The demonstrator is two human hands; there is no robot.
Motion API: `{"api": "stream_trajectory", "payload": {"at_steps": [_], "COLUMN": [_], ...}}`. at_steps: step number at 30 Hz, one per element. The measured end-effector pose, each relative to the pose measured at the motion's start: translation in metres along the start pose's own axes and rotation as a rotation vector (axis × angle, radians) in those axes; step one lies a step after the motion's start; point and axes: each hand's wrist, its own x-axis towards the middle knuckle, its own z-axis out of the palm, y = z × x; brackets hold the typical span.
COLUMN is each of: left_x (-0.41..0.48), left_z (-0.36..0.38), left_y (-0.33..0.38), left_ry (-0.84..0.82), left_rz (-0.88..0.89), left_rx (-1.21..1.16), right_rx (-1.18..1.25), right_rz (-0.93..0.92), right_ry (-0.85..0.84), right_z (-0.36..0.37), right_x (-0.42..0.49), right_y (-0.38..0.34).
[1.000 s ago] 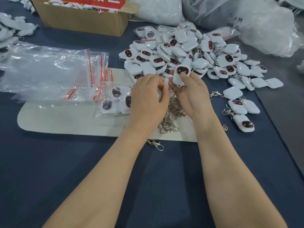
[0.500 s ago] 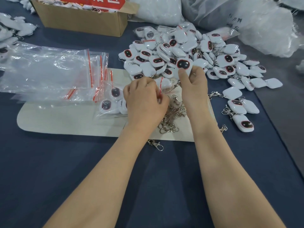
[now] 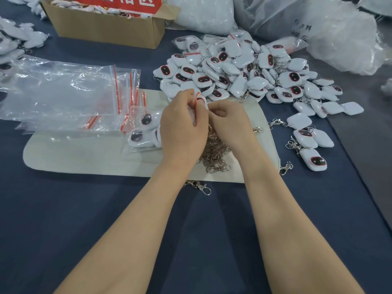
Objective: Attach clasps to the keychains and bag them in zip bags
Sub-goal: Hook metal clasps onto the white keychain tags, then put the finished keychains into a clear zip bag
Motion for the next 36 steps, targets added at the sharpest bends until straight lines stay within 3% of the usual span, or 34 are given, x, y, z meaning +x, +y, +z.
{"api": "stream_trajectory", "payload": {"at_steps": [4,8,12,14,18,20,22,24,28,32,36], "left_x": [-0.004,-0.003,-0.003,-0.003,-0.003,-0.003,-0.004,-0.004,0.001,0.014,0.023], "left_z": [0.003,0.001,0.002,0.003,0.004,0.005,0.007,0.007,-0.002,-0.016,-0.021], "left_y": [0.002,0.004,0.005,0.005,0.002,0.002,0.003,0.003,0.007,0.0,-0.014], "left_ry": [-0.039,-0.067,-0.036,-0.03,-0.054,-0.062,-0.061,-0.054,-0.036,0.204,0.21], "left_rz": [0.177,0.194,0.213,0.223,0.243,0.245,0.24,0.238,0.11,-0.107,-0.249], "left_rx": [0.123,0.07,0.06,0.073,0.078,0.067,0.058,0.087,-0.112,-0.28,-0.253], "right_rx": [-0.005,0.134,-0.036,-0.092,0.203,0.104,-0.165,-0.294,-0.146,0.227,0.112], "right_rz": [-0.065,-0.016,-0.116,-0.067,0.172,0.058,-0.107,-0.154,-0.083,-0.002,-0.057], "right_ry": [-0.011,0.072,-0.053,-0.056,0.033,0.1,0.078,0.029,0.033,0.071,0.021], "right_z": [0.003,0.006,0.004,0.006,0.014,0.014,0.011,0.006,0.004,0.002,0.0], "right_x": [-0.003,-0.002,-0.003,-0.002,-0.002,-0.003,-0.005,-0.005,-0.001,-0.004,-0.002], "right_y": [0.0,0.0,-0.003,-0.002,-0.006,-0.004,-0.002,0.001,0.001,-0.001,0.002]}}
